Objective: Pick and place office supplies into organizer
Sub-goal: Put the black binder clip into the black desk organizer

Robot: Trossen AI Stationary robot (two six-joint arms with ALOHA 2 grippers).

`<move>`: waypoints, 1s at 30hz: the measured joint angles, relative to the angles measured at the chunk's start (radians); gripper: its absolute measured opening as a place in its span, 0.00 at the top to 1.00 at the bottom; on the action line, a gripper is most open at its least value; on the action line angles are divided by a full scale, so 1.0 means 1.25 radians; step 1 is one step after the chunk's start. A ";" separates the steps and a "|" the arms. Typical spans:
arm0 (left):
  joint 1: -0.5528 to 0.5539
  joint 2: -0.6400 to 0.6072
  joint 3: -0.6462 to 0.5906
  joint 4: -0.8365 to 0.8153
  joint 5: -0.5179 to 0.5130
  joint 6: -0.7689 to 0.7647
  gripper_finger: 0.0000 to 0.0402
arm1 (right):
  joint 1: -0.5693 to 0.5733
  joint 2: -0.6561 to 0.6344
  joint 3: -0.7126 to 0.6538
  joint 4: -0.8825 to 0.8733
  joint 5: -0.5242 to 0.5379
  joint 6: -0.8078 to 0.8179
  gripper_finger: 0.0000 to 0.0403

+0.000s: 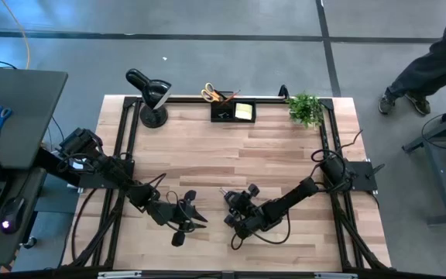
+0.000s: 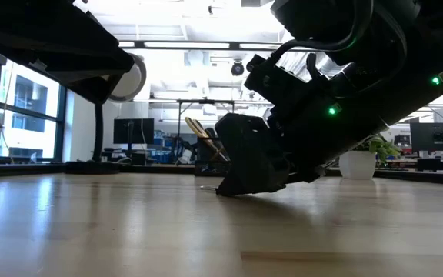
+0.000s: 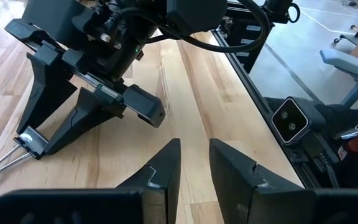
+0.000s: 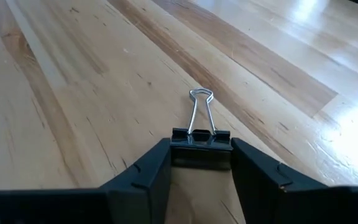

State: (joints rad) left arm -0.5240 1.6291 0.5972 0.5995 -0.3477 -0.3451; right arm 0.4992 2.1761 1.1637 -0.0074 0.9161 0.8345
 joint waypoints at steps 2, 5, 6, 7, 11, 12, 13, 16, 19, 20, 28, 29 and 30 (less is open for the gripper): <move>0.000 0.000 0.000 0.000 0.000 0.000 0.82 | 0.000 0.000 0.000 0.000 0.000 -0.003 0.66; 0.000 0.000 0.000 0.000 0.000 0.000 0.82 | 0.000 -0.001 0.000 -0.003 0.007 -0.019 0.65; 0.000 0.000 0.000 0.000 0.000 0.000 0.82 | 0.000 -0.004 0.000 -0.003 0.011 -0.034 0.65; 0.000 0.000 0.000 0.000 0.000 0.000 0.82 | 0.000 -0.010 -0.001 -0.012 0.016 -0.053 0.64; 0.000 0.000 0.000 -0.004 0.000 0.000 0.82 | -0.017 -0.050 -0.003 -0.022 0.040 -0.132 0.64; 0.000 0.000 0.000 -0.004 0.000 0.000 0.82 | -0.026 -0.065 -0.002 -0.022 0.041 -0.155 0.64; 0.000 0.000 0.000 -0.004 0.000 0.000 0.82 | -0.036 -0.079 -0.002 -0.023 0.039 -0.186 0.64; 0.000 0.000 0.000 -0.004 0.002 0.000 0.82 | -0.078 -0.120 -0.001 -0.026 -0.005 -0.281 0.64; 0.000 0.000 0.000 -0.003 0.006 0.000 0.82 | -0.132 -0.165 -0.001 -0.027 -0.070 -0.393 0.64; 0.000 0.000 0.000 -0.004 0.006 0.000 0.82 | -0.152 -0.179 -0.001 -0.029 -0.092 -0.429 0.64; 0.000 0.000 0.000 -0.003 -0.001 0.000 0.82 | -0.357 -0.251 -0.001 -0.023 -0.273 -0.693 0.64; 0.000 0.000 0.000 -0.003 -0.003 0.000 0.82 | -0.386 -0.251 -0.001 -0.021 -0.292 -0.717 0.64; 0.000 0.000 0.000 -0.003 -0.004 0.000 0.82 | -0.414 -0.251 -0.001 -0.017 -0.309 -0.739 0.64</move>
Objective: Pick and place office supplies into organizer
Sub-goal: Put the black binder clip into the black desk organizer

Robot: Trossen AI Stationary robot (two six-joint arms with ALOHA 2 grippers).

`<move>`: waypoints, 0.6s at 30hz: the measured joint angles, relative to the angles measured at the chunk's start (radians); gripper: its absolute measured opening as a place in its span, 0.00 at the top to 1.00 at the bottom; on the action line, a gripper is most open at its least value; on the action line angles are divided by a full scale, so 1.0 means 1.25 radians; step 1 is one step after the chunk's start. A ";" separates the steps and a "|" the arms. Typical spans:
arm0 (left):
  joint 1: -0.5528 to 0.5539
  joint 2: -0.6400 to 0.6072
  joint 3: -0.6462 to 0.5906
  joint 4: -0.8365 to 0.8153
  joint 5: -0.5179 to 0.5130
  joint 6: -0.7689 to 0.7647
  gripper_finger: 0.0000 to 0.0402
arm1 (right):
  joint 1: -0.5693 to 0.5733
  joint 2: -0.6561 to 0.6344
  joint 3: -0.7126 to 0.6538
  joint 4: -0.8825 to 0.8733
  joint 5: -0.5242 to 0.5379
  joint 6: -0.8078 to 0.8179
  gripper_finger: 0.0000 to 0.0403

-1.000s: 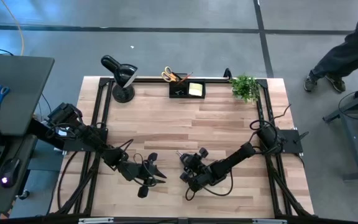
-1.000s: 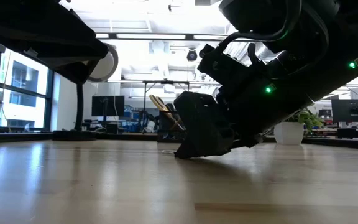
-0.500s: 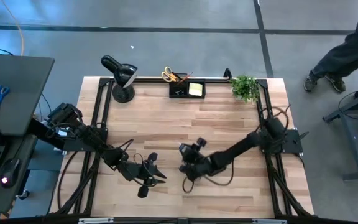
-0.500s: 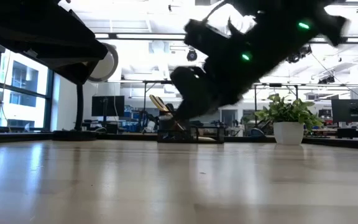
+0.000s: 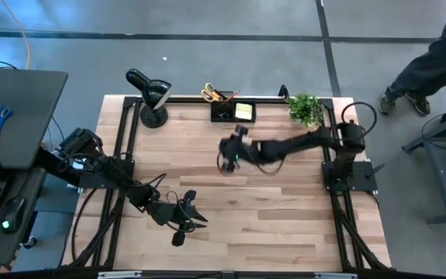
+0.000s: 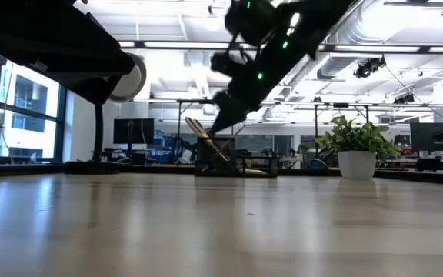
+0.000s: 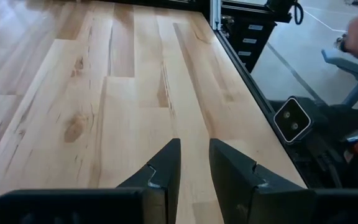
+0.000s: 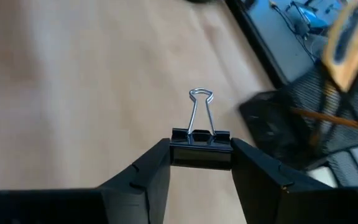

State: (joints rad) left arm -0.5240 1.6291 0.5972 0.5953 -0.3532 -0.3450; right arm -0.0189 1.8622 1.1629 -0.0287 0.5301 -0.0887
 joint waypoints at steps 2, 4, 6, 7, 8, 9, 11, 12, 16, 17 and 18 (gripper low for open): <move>0.000 0.000 0.000 0.000 -0.003 0.000 0.82 | -0.058 0.000 0.000 0.001 -0.027 -0.028 0.64; 0.000 0.000 0.000 0.000 -0.004 -0.001 0.82 | -0.112 0.000 0.000 0.002 -0.059 -0.040 0.64; 0.000 0.000 0.000 0.000 -0.004 -0.005 0.82 | -0.161 0.000 0.000 0.016 -0.096 -0.049 0.64; 0.000 0.001 0.000 0.000 -0.004 -0.008 0.82 | -0.184 0.000 0.000 0.027 -0.122 -0.061 0.64; 0.000 0.001 0.000 0.000 -0.005 -0.013 0.82 | -0.204 0.000 0.000 0.039 -0.149 -0.076 0.64; 0.000 0.001 0.000 0.000 -0.010 -0.018 0.82 | -0.222 0.000 0.000 0.050 -0.181 -0.085 0.64; 0.000 0.001 0.000 0.006 -0.020 -0.021 0.82 | -0.254 0.001 0.000 0.073 -0.242 -0.104 0.64; 0.000 0.001 0.000 0.010 -0.024 -0.021 0.82 | -0.268 0.001 0.000 0.082 -0.268 -0.111 0.64; 0.000 0.001 0.000 0.014 -0.026 -0.011 0.82 | -0.302 0.001 0.000 0.090 -0.349 -0.145 0.64; 0.000 0.001 0.000 0.014 -0.026 -0.004 0.82 | -0.306 0.001 0.000 0.090 -0.350 -0.147 0.64; 0.000 0.001 0.000 0.014 -0.026 0.000 0.82 | -0.311 0.001 0.000 0.090 -0.350 -0.147 0.64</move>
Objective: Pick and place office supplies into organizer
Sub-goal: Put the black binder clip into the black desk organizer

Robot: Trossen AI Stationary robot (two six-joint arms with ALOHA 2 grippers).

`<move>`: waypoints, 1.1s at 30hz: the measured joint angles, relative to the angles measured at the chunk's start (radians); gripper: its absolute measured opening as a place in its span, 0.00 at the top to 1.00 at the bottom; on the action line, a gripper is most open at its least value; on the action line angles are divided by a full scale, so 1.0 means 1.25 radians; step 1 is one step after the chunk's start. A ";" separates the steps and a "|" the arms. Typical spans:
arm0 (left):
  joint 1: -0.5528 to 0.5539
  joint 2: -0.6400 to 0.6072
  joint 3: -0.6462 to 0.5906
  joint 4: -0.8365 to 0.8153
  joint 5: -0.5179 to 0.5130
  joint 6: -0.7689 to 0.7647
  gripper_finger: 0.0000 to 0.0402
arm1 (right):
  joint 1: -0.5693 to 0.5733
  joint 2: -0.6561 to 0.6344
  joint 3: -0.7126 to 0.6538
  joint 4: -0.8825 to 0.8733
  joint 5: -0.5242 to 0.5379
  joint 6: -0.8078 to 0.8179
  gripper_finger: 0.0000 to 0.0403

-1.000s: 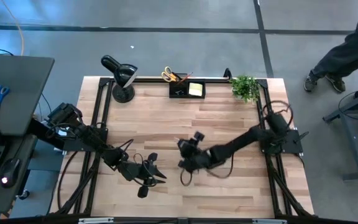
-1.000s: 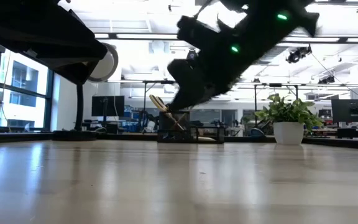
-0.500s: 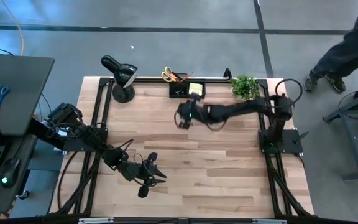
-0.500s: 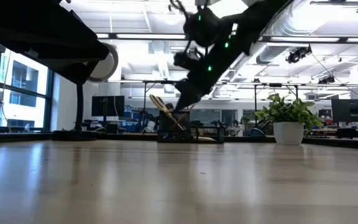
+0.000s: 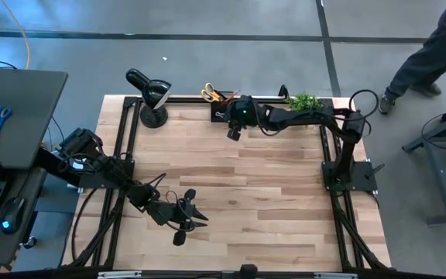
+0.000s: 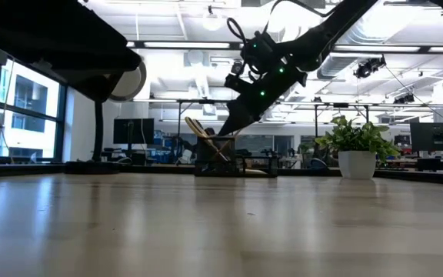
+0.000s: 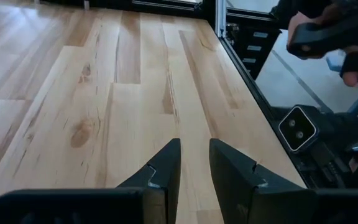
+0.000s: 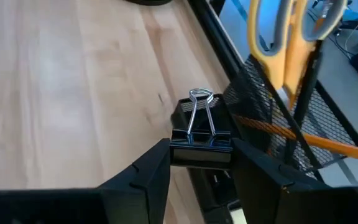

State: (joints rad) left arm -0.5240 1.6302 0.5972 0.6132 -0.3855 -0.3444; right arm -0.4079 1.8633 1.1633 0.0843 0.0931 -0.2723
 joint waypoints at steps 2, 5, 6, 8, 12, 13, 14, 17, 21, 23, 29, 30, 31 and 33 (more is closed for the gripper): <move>0.000 0.000 0.000 0.000 0.000 0.006 0.82 | -0.011 0.000 0.000 0.002 -0.001 -0.002 0.64; 0.000 0.000 0.000 0.004 0.000 0.019 0.82 | -0.029 0.000 0.000 0.002 -0.008 -0.008 0.64; 0.000 0.000 0.000 0.010 0.000 0.021 0.82 | -0.034 0.000 0.000 0.002 -0.015 -0.008 0.64; 0.000 0.000 0.000 0.017 0.000 0.022 0.82 | -0.046 0.001 0.000 0.002 -0.026 -0.008 0.64; 0.000 0.000 0.000 0.016 0.000 0.027 0.82 | -0.067 0.001 0.000 0.003 -0.093 -0.001 0.64; 0.000 0.000 0.000 0.016 0.000 0.027 0.82 | -0.071 0.001 0.000 0.006 -0.108 0.002 0.64; 0.000 0.000 0.000 0.016 0.000 0.027 0.82 | -0.073 0.001 0.000 0.009 -0.116 0.005 0.64; 0.000 0.000 0.000 0.016 0.000 0.027 0.82 | -0.077 0.001 0.000 0.022 -0.117 0.004 0.64; 0.000 0.000 0.000 0.016 0.000 0.024 0.82 | -0.077 0.001 0.000 0.027 -0.114 0.002 0.64; 0.000 0.000 0.000 0.015 0.000 0.021 0.82 | -0.077 0.001 0.000 0.027 -0.096 0.001 0.64; 0.000 0.000 0.000 0.015 0.000 0.021 0.82 | -0.077 0.001 0.000 0.027 -0.075 0.001 0.59; 0.000 0.000 0.000 0.014 0.000 0.021 0.82 | -0.077 0.001 0.000 0.027 -0.075 0.001 0.57; 0.000 0.000 0.000 0.014 0.000 0.021 0.82 | -0.077 0.001 0.000 0.027 -0.075 0.001 0.55; 0.000 0.000 0.000 0.014 0.000 0.021 0.82 | -0.077 0.001 0.000 0.026 -0.075 0.001 0.52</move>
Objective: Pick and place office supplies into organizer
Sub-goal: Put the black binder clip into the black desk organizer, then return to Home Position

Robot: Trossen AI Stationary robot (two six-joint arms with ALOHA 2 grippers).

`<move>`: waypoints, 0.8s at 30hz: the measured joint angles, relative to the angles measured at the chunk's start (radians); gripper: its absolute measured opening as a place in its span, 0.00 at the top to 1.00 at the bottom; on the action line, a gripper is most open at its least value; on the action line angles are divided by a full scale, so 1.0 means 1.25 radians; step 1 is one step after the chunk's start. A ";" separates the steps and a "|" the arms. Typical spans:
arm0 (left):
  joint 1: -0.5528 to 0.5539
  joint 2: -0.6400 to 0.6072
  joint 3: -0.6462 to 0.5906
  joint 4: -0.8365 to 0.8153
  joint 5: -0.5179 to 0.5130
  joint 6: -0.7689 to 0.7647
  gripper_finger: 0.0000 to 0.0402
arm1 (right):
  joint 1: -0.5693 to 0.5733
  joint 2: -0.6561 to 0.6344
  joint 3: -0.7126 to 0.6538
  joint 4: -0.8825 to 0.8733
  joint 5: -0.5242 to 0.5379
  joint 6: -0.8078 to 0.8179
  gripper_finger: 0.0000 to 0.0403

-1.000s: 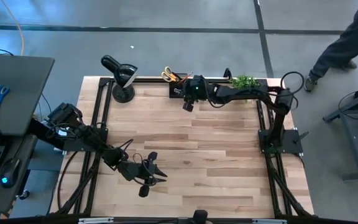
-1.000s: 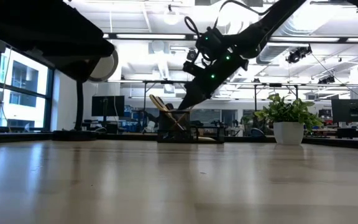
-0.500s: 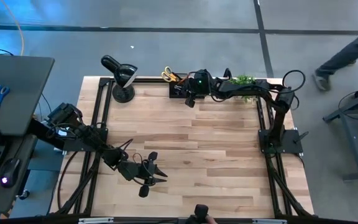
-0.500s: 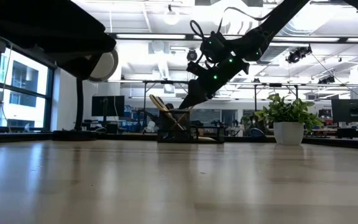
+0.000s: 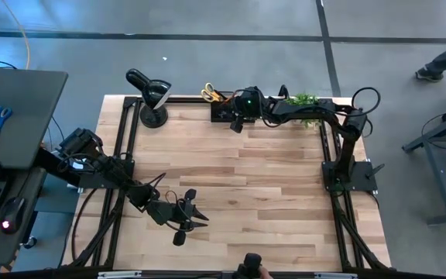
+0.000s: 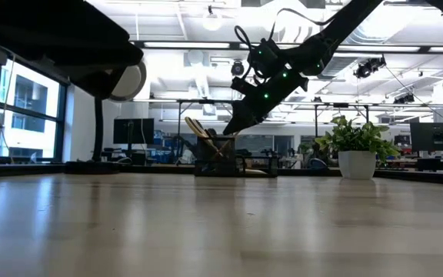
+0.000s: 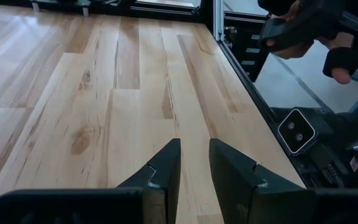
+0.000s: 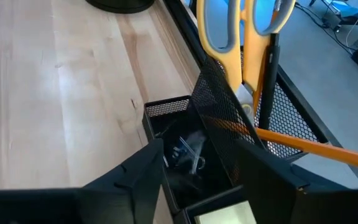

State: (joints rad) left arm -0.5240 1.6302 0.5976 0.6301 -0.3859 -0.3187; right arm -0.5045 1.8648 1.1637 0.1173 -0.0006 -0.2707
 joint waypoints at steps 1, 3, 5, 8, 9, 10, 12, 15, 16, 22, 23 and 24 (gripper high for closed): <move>0.000 0.000 0.000 -0.001 0.000 0.000 0.82 | 0.000 0.000 0.000 0.000 0.000 0.000 0.50; 0.000 0.000 0.000 -0.001 0.000 0.000 0.82 | 0.000 0.000 0.000 0.000 0.000 0.001 0.48; 0.000 0.000 0.000 -0.002 0.000 0.000 0.82 | 0.000 0.000 0.000 -0.001 0.000 0.007 0.47; 0.000 0.000 0.000 -0.003 0.000 0.000 0.82 | 0.000 0.000 0.000 -0.007 0.000 0.021 0.46; 0.000 0.000 0.000 -0.003 0.000 0.000 0.82 | 0.000 0.000 0.000 -0.010 0.000 0.022 0.46; 0.000 0.000 0.000 -0.003 0.000 0.000 0.82 | 0.000 0.000 0.000 -0.015 0.000 0.024 0.47; 0.000 0.000 0.000 -0.003 0.000 0.000 0.82 | 0.004 0.000 0.000 -0.033 0.000 0.024 0.47; 0.000 0.000 0.000 -0.004 0.000 0.000 0.82 | 0.015 0.000 0.000 -0.067 0.002 0.023 0.48; 0.000 0.000 0.000 -0.004 0.000 0.000 0.82 | 0.019 -0.001 0.000 -0.077 0.002 0.023 0.49; 0.000 0.002 0.000 -0.008 0.000 0.004 0.82 | 0.061 -0.073 0.001 -0.092 0.002 0.035 0.51; 0.000 0.002 0.000 -0.010 0.000 0.004 0.82 | 0.070 -0.091 0.001 -0.102 0.001 0.040 0.52; 0.000 0.002 0.000 -0.011 0.000 0.004 0.82 | 0.079 -0.109 0.001 -0.117 0.000 0.043 0.52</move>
State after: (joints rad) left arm -0.5240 1.6325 0.5976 0.6163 -0.3859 -0.3138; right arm -0.4057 1.7289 1.1645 -0.0286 -0.0010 -0.2173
